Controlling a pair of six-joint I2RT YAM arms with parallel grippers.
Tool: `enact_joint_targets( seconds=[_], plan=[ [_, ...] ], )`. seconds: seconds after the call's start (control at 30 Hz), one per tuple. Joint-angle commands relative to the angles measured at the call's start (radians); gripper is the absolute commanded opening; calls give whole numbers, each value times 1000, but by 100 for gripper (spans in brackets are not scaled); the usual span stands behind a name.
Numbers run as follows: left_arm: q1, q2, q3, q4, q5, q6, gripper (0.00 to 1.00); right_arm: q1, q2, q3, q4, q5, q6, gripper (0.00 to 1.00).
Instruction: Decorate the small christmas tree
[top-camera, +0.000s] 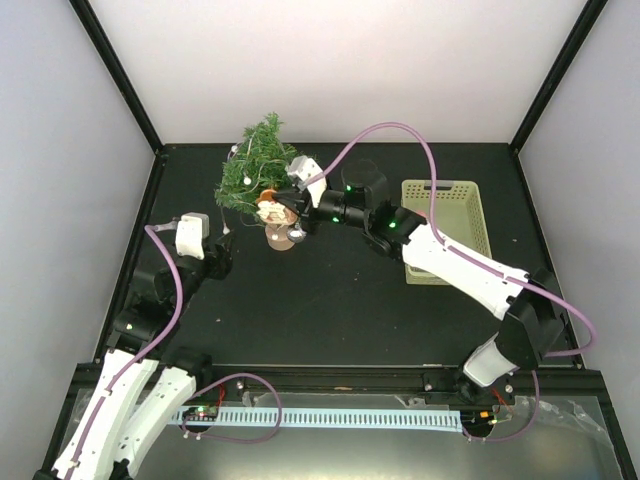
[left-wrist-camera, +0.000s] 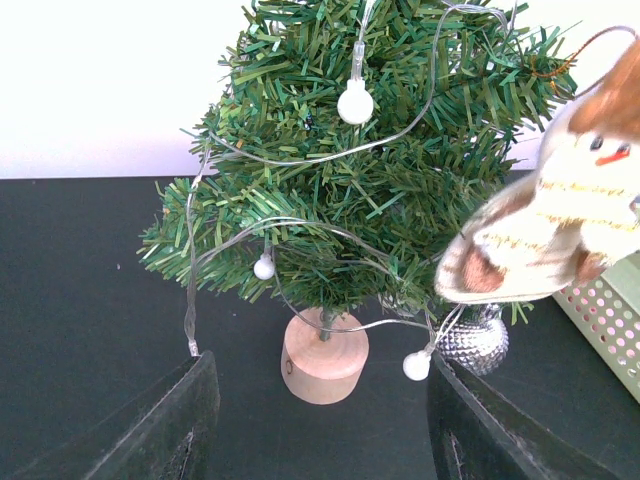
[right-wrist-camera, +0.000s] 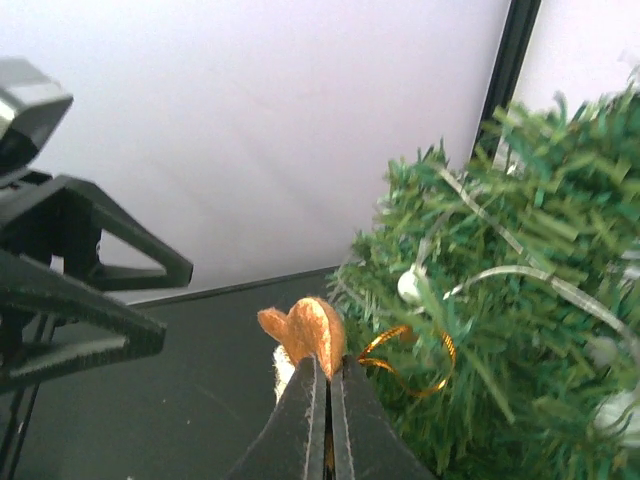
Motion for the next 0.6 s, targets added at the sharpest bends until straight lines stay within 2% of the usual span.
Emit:
enact_joint_targets(
  seconds=[0.0, 0.13, 0.23, 0.43, 0.57],
  plan=[
    [6, 8, 1, 7, 0, 7, 58, 6, -19, 90, 18, 25, -19, 1],
    [6, 11, 2, 2, -1, 7, 58, 6, 27, 190, -69, 27, -4, 1],
    [6, 10, 3, 2, -5, 7, 58, 7, 34, 211, -69, 6, 46, 1],
    [6, 12, 5, -3, -14, 0, 59, 7, 22, 201, -36, -68, 129, 1],
    [6, 17, 53, -51, -61, -17, 59, 19, 9, 107, -3, -88, 160, 1]
  ],
)
